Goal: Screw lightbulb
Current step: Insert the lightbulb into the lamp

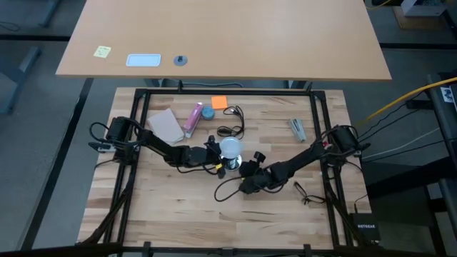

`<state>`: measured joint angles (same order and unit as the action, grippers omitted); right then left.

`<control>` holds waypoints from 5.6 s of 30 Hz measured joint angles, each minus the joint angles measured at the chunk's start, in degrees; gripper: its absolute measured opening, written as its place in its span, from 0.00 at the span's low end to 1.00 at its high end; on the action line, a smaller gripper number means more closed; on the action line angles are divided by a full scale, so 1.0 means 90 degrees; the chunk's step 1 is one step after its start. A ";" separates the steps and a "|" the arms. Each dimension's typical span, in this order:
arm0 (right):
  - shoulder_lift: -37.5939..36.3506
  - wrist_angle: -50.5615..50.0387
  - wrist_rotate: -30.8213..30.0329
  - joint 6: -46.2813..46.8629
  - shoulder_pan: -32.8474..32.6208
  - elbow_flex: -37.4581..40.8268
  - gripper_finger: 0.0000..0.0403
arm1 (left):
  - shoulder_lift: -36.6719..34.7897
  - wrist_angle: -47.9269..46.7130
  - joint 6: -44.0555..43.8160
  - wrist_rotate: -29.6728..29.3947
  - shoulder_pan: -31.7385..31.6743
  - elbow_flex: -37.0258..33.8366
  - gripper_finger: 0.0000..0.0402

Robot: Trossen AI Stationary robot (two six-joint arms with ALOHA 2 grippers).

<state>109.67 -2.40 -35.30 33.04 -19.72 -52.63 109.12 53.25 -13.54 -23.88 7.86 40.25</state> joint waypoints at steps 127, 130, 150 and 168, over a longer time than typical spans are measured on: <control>0.0034 0.0411 -0.0227 -0.1906 0.1329 0.0025 0.30 | -0.0005 -0.0133 -0.0141 0.0094 0.0019 0.0005 0.35; 0.0029 0.0431 -0.0112 -0.2059 0.1440 0.0025 0.30 | -0.0005 -0.0135 -0.0157 0.0064 0.0019 -0.0001 0.35; -0.1668 -0.1677 -0.0044 -0.2023 0.0999 -0.0002 0.30 | 0.0000 -0.0137 -0.0093 0.0010 0.0010 0.0007 0.35; -0.0626 -0.0558 0.0383 -0.0367 -0.0182 -0.0004 0.30 | 0.0000 -0.0137 -0.0095 -0.0029 0.0007 0.0005 0.35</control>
<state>104.03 -7.42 -31.86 29.74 -21.35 -52.66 109.12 52.03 -14.39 -24.14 7.92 40.29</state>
